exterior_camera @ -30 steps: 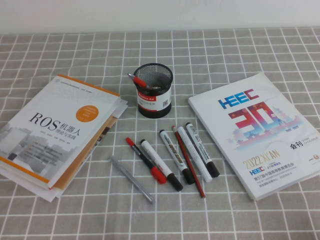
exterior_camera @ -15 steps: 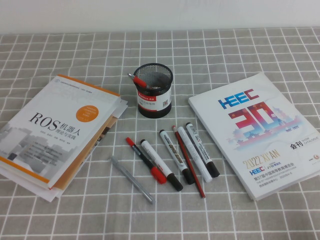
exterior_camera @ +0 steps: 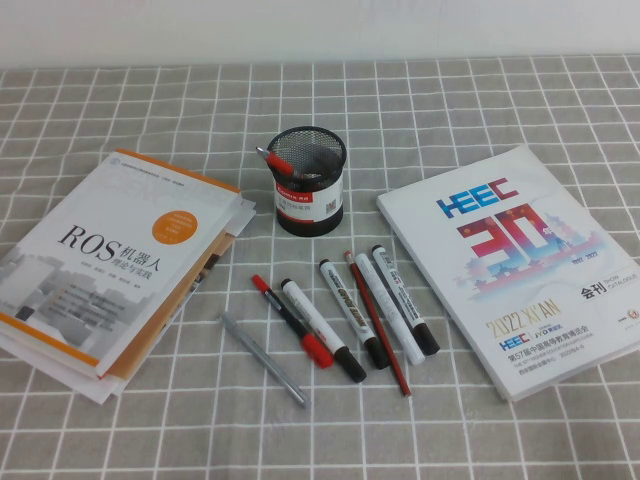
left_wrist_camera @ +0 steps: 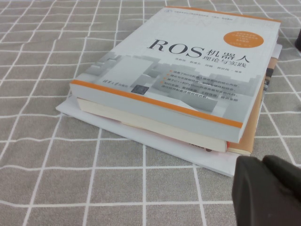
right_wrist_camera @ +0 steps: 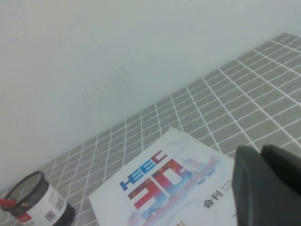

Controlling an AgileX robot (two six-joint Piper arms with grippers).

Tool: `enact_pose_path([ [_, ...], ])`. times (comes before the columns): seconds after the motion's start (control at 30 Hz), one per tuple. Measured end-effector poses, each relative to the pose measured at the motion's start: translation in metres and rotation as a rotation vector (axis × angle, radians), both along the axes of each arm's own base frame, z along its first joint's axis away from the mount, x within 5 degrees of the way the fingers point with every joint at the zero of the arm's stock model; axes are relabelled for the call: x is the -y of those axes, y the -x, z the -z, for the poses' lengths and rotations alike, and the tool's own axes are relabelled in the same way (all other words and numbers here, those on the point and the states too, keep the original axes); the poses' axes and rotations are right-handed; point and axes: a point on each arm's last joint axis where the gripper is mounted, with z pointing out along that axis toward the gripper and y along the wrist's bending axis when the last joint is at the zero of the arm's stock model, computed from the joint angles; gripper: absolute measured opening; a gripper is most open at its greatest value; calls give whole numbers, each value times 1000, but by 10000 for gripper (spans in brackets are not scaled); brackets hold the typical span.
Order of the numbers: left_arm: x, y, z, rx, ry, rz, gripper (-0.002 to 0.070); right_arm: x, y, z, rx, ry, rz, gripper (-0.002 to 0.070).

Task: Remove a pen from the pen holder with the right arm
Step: 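Take a marker out of the pen holder and lay it on the table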

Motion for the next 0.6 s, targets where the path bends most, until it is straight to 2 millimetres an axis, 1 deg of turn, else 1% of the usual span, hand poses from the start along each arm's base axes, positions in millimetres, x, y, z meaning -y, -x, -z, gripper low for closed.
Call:
enact_pose_path([
  [0.13,0,0,0,0,0,0,-4,-4,0,3,-43,-43,-41,-13],
  [0.17,0,0,0,0,0,0,-4,-6,1,1,-57,-48,-65,-13],
  [0.23,0,0,0,0,0,0,-4,-10,3,-10,-76,-43,-110,-13],
  [0.3,0,0,0,0,0,0,-4,-14,2,-27,-106,-12,-155,-13],
  [0.43,0,0,0,0,0,0,-4,-23,-2,-53,-233,127,-274,-13],
  [0.53,0,0,0,0,0,0,-4,-26,-11,-71,-324,223,-350,-13],
  [0.6,0,0,0,0,0,0,-4,-27,-19,-77,-379,264,-384,-13],
])
